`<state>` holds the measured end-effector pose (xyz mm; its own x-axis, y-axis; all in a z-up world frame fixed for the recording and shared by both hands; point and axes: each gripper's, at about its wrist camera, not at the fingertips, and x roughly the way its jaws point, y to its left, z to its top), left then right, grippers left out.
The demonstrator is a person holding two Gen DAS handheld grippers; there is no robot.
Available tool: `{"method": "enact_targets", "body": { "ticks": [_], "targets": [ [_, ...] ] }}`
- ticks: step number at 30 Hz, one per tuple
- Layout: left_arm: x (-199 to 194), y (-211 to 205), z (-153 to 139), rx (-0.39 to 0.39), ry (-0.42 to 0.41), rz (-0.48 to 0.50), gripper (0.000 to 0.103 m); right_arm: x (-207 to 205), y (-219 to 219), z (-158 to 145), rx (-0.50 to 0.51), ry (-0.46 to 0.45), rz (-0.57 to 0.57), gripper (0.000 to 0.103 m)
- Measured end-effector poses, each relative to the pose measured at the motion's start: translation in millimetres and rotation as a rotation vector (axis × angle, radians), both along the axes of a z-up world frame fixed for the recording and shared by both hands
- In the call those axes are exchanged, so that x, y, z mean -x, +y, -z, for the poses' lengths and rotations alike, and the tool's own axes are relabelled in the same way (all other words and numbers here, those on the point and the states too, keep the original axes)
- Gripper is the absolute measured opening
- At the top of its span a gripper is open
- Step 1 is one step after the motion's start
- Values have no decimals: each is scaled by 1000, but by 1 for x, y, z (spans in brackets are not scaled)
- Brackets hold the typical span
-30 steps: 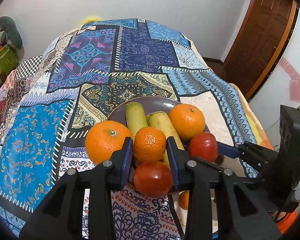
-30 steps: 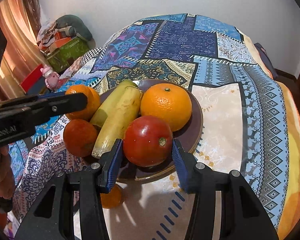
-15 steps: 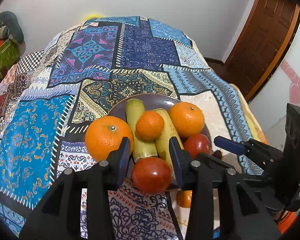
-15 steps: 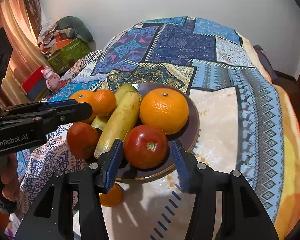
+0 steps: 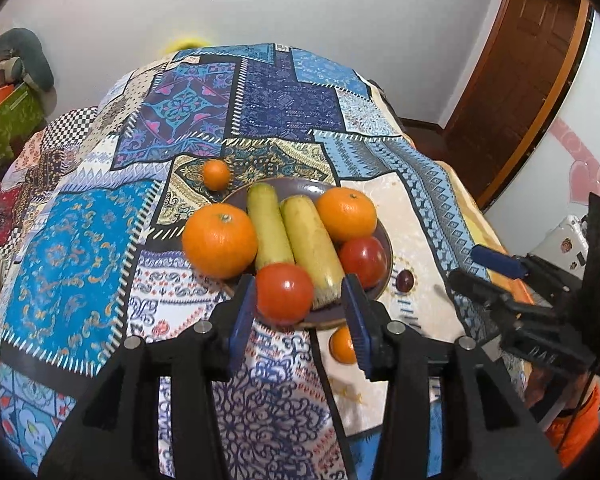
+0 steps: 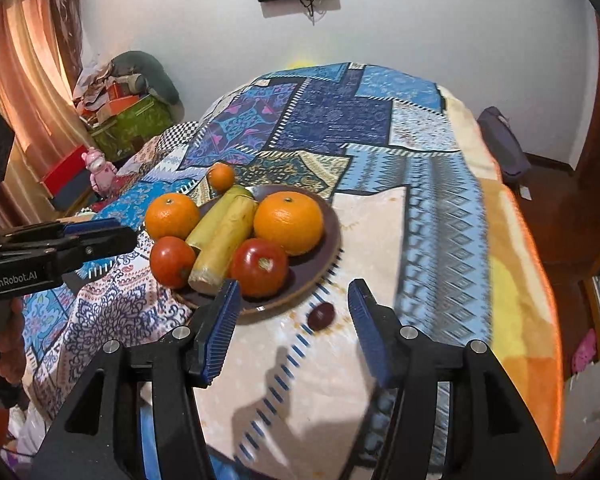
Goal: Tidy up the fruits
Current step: 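Open both tools and withdraw them from the plate, then grasp a second mandarin with the left tool while the right tool grasps a dark red grape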
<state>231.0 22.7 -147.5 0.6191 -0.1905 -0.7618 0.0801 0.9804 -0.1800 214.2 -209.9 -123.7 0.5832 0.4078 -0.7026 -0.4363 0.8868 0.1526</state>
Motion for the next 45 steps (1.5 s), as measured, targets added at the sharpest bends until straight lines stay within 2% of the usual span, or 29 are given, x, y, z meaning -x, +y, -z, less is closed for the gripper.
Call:
{"method": "enact_targets", "body": {
  "ticks": [8,16,19,25,30,37,41,45],
  "targets": [
    [6,24,-5,10,-3,-64,44,1,-5,3,1,5,15,53],
    [-14,55,-18,-7,-30,-116,44,-6,-5,8,3,8,31,54],
    [-22,61,-20,-19,-38,-123,47,-11,-7,12,4,15,45,54],
    [-19,58,-3,13,-9,-91,48,-22,-16,23,9,35,73,54],
    [-5,45,22,25,41,-54,48,-26,-7,39,26,79,29,54],
    [10,23,47,62,105,1,48,-31,17,61,70,135,-44,36],
    [11,5,53,58,124,44,48,-31,20,62,98,130,-45,28],
    [8,-15,59,65,145,91,48,-31,14,61,81,137,-32,19]
  ]
}}
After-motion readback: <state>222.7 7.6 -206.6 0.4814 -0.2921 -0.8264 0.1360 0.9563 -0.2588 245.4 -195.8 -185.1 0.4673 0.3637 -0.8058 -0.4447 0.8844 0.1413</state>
